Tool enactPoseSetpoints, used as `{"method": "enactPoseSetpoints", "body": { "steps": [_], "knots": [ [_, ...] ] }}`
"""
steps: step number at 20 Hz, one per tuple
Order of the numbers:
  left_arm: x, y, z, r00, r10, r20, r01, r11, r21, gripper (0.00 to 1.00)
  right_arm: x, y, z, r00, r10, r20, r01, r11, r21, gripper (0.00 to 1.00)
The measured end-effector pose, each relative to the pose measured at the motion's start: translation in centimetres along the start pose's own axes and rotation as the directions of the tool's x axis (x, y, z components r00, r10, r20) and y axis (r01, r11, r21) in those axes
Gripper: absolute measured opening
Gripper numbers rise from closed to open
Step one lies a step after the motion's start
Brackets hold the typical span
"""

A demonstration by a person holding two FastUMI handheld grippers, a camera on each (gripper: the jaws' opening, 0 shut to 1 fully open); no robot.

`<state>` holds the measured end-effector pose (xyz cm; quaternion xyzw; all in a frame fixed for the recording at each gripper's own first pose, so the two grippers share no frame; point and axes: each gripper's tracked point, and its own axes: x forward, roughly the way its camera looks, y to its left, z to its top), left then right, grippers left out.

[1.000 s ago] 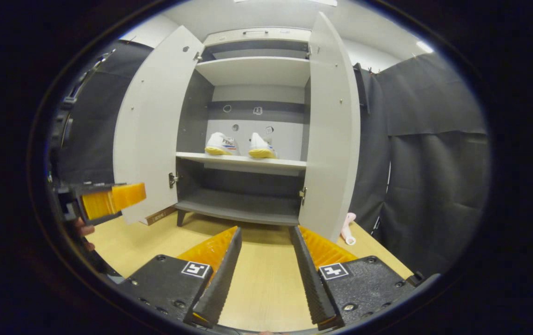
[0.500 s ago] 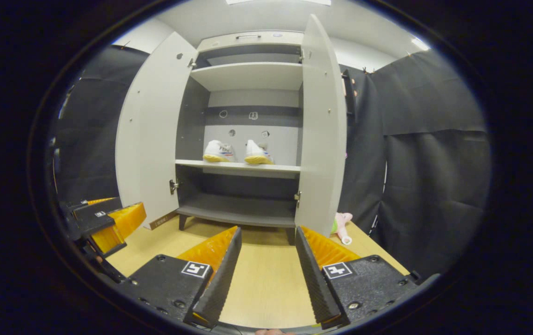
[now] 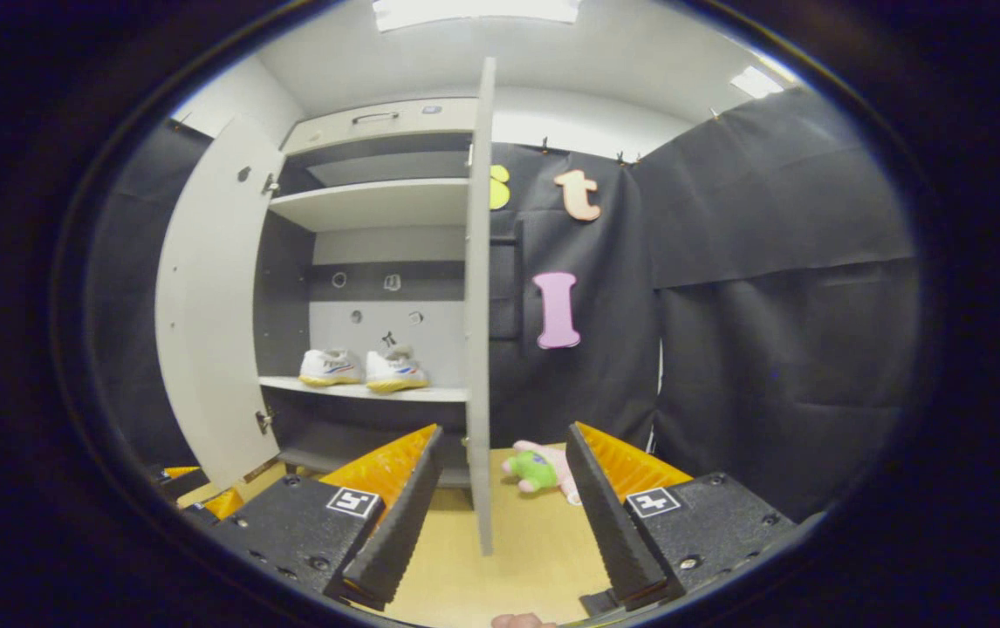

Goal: Grab one shoe with the right hand and put it into the shoe cabinet, grab the other shoe with the left hand and put it into the shoe cabinet; then close the right door with the right hand and the left door with the left hand.

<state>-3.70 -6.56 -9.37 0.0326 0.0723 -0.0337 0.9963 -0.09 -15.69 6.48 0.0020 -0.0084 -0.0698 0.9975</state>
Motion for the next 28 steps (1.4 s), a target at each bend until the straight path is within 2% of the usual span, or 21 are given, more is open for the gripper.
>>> {"method": "enactPoseSetpoints", "body": {
  "steps": [3,6,15,19,21,25,27,28],
  "knots": [
    [0.1,-0.1,0.0,1.0,-0.007,-0.001,0.007,1.0,0.016,0.83,2.3,-3.2,3.1,0.998,-0.05,0.029,0.05,0.999,0.003,0.89],
    [0.4,-0.3,-0.1,1.0,-0.013,-0.004,0.013,1.0,0.028,0.83,5.8,-4.7,5.3,0.998,-0.057,0.033,0.056,0.998,0.031,0.9],
    [0.5,-0.2,-0.5,1.0,-0.01,-0.017,0.011,0.998,0.055,0.83,14.2,-5.3,7.9,0.998,-0.06,0.021,0.059,0.998,0.035,0.9],
    [0.8,0.2,-0.8,1.0,-0.003,-0.029,0.004,0.999,0.054,0.82,14.5,-4.7,8.3,0.998,-0.058,0.026,0.058,0.998,0.009,0.9],
    [0.9,0.1,-0.9,0.999,-0.01,-0.034,0.012,0.998,0.053,0.8,14.7,-3.6,8.0,0.999,-0.025,0.021,0.024,1.0,0.019,0.89],
    [1.2,-0.2,-0.4,1.0,-0.022,-0.016,0.023,0.998,0.059,0.8,14.0,-3.0,8.5,0.997,-0.056,0.047,0.057,0.998,-0.027,0.88],
    [1.2,-0.2,-0.4,1.0,-0.025,-0.019,0.026,0.999,0.047,0.8,13.8,-1.3,8.3,0.999,-0.017,0.039,0.018,1.0,-0.024,0.88],
    [1.3,-0.1,-0.4,0.999,-0.025,-0.02,0.026,0.999,0.045,0.9,13.6,-0.3,8.2,0.999,0.004,0.036,-0.003,1.0,-0.018,0.88]
  ]
}}
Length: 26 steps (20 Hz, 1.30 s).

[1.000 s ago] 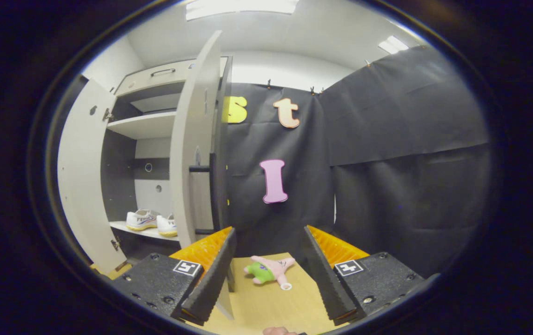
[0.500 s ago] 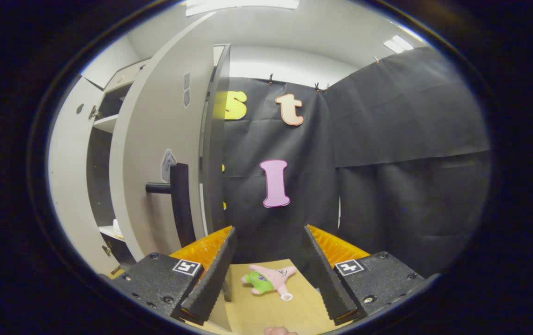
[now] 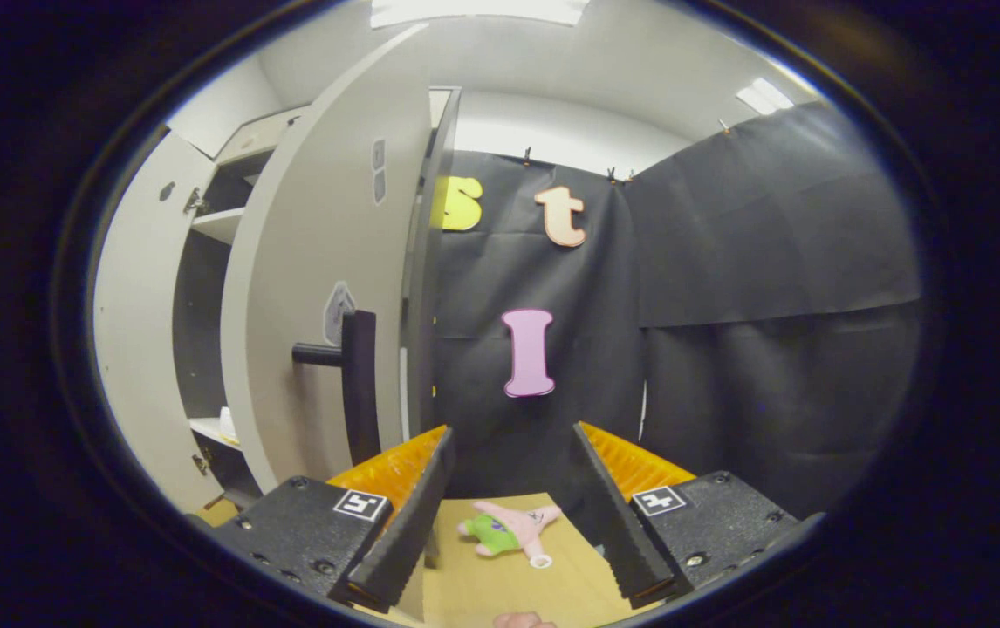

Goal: Grab one shoe with the right hand and put it into the shoe cabinet, grab the other shoe with the left hand and put it into the shoe cabinet; then close the right door with the right hand and the left door with the left hand.

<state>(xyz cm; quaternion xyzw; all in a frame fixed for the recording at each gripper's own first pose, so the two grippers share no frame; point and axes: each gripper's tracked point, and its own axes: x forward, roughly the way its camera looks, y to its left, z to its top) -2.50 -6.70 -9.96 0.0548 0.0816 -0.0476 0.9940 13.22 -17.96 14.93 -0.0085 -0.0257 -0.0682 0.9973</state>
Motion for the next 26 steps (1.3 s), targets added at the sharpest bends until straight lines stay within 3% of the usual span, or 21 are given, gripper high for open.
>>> {"method": "enactPoseSetpoints", "body": {
  "steps": [1,8,15,21,22,23,26],
  "knots": [
    [0.0,0.1,0.0,1.0,0.002,0.0,-0.002,1.0,0.0,0.8,-0.2,0.9,0.0,1.0,0.012,-0.001,-0.012,1.0,0.003,0.87],
    [-0.6,2.5,-0.4,0.999,0.051,-0.005,-0.051,0.999,0.0,0.81,-0.3,8.2,0.1,0.994,0.11,0.015,-0.11,0.994,0.005,0.88],
    [-1.1,6.7,-0.9,0.99,0.139,-0.02,-0.14,0.99,-0.013,0.81,3.1,16.9,-0.2,0.977,0.212,0.007,-0.212,0.977,0.031,0.89],
    [-1.6,9.1,-0.7,0.98,0.197,-0.016,-0.197,0.98,-0.026,0.81,3.7,17.3,-0.3,0.979,0.204,0.0,-0.204,0.979,0.032,0.89],
    [-1.6,9.2,-0.6,0.979,0.201,-0.013,-0.201,0.979,-0.027,0.8,3.7,17.2,-0.2,0.981,0.192,0.002,-0.192,0.981,0.035,0.84],
    [-1.6,9.4,-0.6,0.979,0.204,-0.012,-0.204,0.979,-0.027,0.8,3.5,17.0,0.1,0.982,0.188,0.013,-0.188,0.981,0.039,0.9],
    [-1.7,9.2,-0.4,0.979,0.204,-0.006,-0.205,0.979,-0.025,0.8,1.1,15.5,0.4,0.982,0.182,0.044,-0.183,0.983,0.021,0.89]
  ]
}}
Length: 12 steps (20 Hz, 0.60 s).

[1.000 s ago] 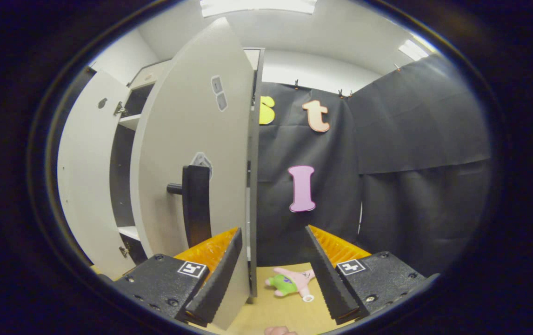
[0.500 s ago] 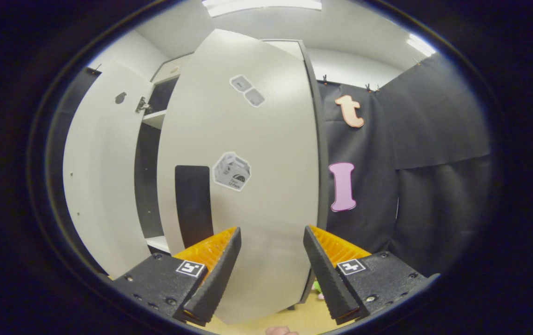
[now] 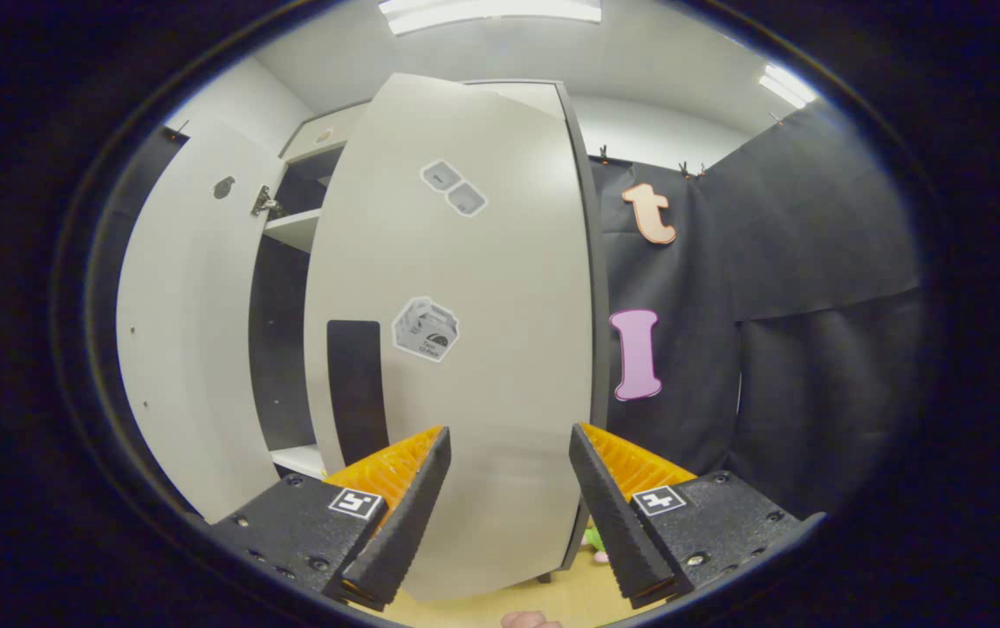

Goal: Grab one shoe with the right hand and put it into the shoe cabinet, grab the other shoe with the left hand and put it into the shoe cabinet; then close the right door with the right hand and the left door with the left hand.

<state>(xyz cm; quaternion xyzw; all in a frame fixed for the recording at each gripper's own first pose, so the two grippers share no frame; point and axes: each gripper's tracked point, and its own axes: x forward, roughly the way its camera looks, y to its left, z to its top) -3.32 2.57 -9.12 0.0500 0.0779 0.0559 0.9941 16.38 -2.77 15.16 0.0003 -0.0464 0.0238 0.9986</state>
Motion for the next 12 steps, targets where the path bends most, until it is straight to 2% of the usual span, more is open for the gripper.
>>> {"method": "enactPoseSetpoints", "body": {
  "steps": [5,12],
  "knots": [
    [0.2,-1.0,0.3,1.0,-0.025,0.005,0.025,1.0,0.003,0.8,-5.3,0.2,-2.5,1.0,-0.002,0.006,0.002,0.999,-0.044,0.89],
    [-0.5,-3.5,0.6,0.997,-0.083,0.009,0.083,0.997,0.011,0.8,-12.9,1.5,-10.4,0.999,-0.047,-0.01,0.047,0.999,0.002,0.89]
  ]
}}
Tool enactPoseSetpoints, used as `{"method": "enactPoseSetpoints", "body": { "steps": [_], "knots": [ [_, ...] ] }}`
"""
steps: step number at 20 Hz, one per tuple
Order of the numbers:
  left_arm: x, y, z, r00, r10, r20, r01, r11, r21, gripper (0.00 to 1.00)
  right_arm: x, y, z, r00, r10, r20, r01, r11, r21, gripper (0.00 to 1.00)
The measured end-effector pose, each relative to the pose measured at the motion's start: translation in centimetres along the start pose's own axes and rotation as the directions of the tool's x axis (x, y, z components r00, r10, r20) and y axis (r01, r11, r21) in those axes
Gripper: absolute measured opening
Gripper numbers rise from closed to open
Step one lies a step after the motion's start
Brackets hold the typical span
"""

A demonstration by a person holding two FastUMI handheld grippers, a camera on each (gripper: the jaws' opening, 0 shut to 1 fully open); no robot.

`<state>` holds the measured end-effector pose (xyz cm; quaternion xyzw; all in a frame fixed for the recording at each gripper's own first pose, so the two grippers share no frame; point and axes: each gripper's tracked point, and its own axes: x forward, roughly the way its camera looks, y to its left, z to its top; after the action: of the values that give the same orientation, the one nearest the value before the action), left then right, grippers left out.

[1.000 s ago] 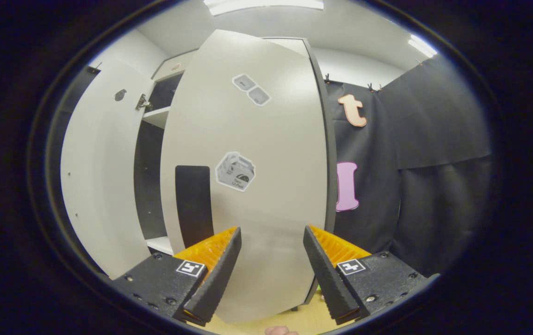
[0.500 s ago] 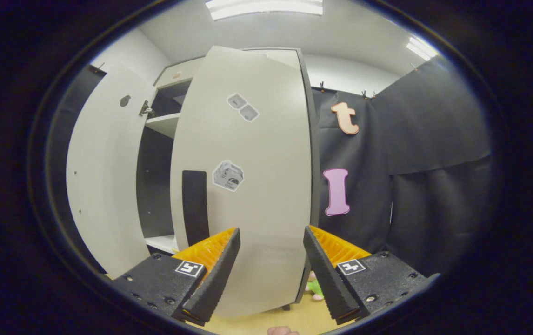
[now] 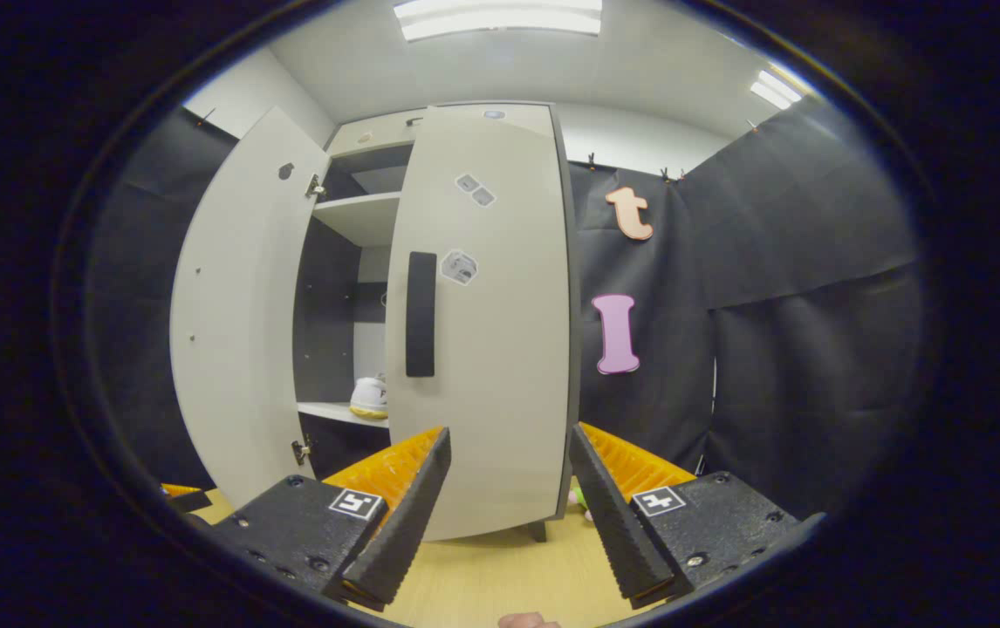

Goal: Grab one shoe with the right hand and put it into the shoe cabinet, grab the other shoe with the left hand and put it into the shoe cabinet; then close the right door with the right hand and the left door with the left hand.

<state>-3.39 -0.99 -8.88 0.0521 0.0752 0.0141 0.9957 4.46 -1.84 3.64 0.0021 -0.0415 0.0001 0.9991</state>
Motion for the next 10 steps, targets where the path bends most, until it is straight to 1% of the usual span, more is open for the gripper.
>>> {"method": "enactPoseSetpoints", "body": {
  "steps": [1,3,6,8,10],
  "knots": [
    [0.0,-0.3,0.1,1.0,-0.008,0.001,0.008,1.0,0.003,0.8,-1.0,0.1,-1.4,1.0,-0.007,-0.011,0.007,1.0,0.003,0.89],
    [-0.1,-0.8,0.2,1.0,-0.018,0.007,0.017,1.0,0.006,0.8,-2.8,0.7,-4.1,0.999,0.006,-0.031,-0.006,1.0,0.009,0.89],
    [0.3,-1.3,0.1,0.999,-0.031,0.004,0.031,0.999,0.015,0.8,-4.8,0.4,-8.6,0.994,0.005,-0.108,-0.003,1.0,0.021,0.89],
    [0.4,-1.5,0.3,0.999,-0.039,0.004,0.039,0.999,0.011,0.8,-5.2,0.0,-10.3,0.99,0.003,-0.142,0.003,0.999,0.038,0.9],
    [0.4,-1.2,1.3,1.0,-0.03,0.006,0.03,1.0,0.003,0.8,-4.9,-0.7,-11.1,0.986,-0.013,-0.165,0.018,0.999,0.026,0.9]
  ]
}}
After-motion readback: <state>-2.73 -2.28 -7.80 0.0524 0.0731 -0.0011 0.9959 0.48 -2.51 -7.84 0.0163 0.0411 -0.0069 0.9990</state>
